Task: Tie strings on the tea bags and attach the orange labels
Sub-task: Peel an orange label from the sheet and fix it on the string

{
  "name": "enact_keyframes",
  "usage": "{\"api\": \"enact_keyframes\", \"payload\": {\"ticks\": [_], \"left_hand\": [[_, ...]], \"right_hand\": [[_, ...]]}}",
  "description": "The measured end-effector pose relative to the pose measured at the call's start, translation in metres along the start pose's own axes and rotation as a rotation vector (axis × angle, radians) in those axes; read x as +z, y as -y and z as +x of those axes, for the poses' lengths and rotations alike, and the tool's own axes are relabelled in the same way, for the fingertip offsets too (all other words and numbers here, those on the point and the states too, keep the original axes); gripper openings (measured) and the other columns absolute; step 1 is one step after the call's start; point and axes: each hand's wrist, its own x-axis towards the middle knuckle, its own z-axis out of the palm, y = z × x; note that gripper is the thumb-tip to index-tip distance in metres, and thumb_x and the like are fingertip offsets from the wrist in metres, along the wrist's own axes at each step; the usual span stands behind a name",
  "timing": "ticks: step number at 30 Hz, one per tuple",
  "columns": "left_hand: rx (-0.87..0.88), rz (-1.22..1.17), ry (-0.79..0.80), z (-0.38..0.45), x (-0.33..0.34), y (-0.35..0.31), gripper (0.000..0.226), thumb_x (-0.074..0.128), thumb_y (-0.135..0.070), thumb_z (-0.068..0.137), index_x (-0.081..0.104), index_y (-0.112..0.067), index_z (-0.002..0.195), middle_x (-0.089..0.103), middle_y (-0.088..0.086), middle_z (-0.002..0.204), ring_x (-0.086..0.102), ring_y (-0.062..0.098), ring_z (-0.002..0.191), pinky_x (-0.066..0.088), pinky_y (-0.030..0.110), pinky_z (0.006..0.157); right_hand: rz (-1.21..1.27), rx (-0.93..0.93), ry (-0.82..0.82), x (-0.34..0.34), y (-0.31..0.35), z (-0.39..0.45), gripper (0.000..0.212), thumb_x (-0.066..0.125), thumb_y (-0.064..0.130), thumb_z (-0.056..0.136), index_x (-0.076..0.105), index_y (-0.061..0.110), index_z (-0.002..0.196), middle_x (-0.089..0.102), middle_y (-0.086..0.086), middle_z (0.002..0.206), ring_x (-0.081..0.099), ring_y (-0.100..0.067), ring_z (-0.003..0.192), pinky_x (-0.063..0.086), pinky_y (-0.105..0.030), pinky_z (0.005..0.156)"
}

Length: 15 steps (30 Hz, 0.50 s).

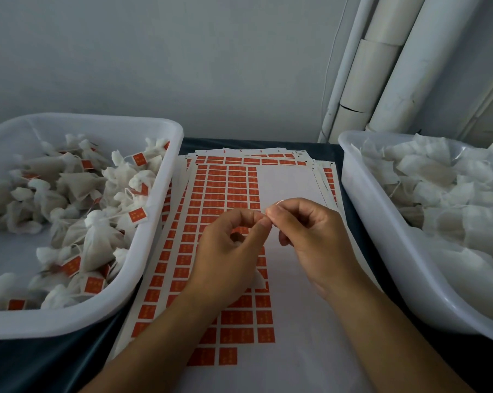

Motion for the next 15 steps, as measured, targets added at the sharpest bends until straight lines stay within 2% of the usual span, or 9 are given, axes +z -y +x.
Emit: {"api": "enact_keyframes", "payload": {"ticks": [2, 5, 9, 15], "left_hand": [[0.019, -0.005, 0.026, -0.001, 0.001, 0.001, 0.012, 0.063, -0.036, 0.097, 0.070, -0.030, 0.089, 0.069, -0.012, 0.081, 0.066, 0.012, 0.069, 0.056, 0.019, 0.061], [0.032, -0.017, 0.058, -0.002, 0.002, -0.001, 0.011, 0.062, -0.033, 0.097, 0.069, -0.028, 0.091, 0.069, -0.013, 0.081, 0.066, 0.011, 0.064, 0.052, 0.016, 0.054], [0.041, -0.059, 0.070, -0.004, 0.002, -0.004, 0.011, 0.062, -0.032, 0.098, 0.068, -0.029, 0.089, 0.069, -0.014, 0.077, 0.067, 0.010, 0.062, 0.050, 0.014, 0.052], [0.095, -0.107, 0.052, -0.007, 0.001, -0.010, 0.020, 0.057, -0.045, 0.092, 0.068, -0.029, 0.086, 0.067, -0.012, 0.073, 0.064, 0.013, 0.061, 0.052, 0.019, 0.052]], "right_hand": [[0.007, -0.010, -0.013, 0.001, 0.000, 0.000, 0.012, 0.066, 0.036, 0.097, 0.074, 0.032, 0.088, 0.069, 0.012, 0.073, 0.067, -0.008, 0.073, 0.056, -0.017, 0.066], [0.022, 0.000, -0.018, 0.001, 0.001, 0.000, 0.011, 0.066, 0.038, 0.096, 0.075, 0.032, 0.092, 0.073, 0.012, 0.079, 0.069, -0.008, 0.078, 0.059, -0.020, 0.070], [0.066, 0.035, 0.018, -0.001, 0.005, 0.000, 0.020, 0.063, 0.049, 0.090, 0.075, 0.035, 0.098, 0.075, 0.016, 0.089, 0.072, -0.006, 0.087, 0.060, -0.020, 0.072], [0.091, 0.037, 0.043, -0.001, 0.008, -0.001, 0.023, 0.060, 0.049, 0.088, 0.075, 0.033, 0.095, 0.075, 0.012, 0.091, 0.072, -0.011, 0.089, 0.060, -0.021, 0.071]]}}
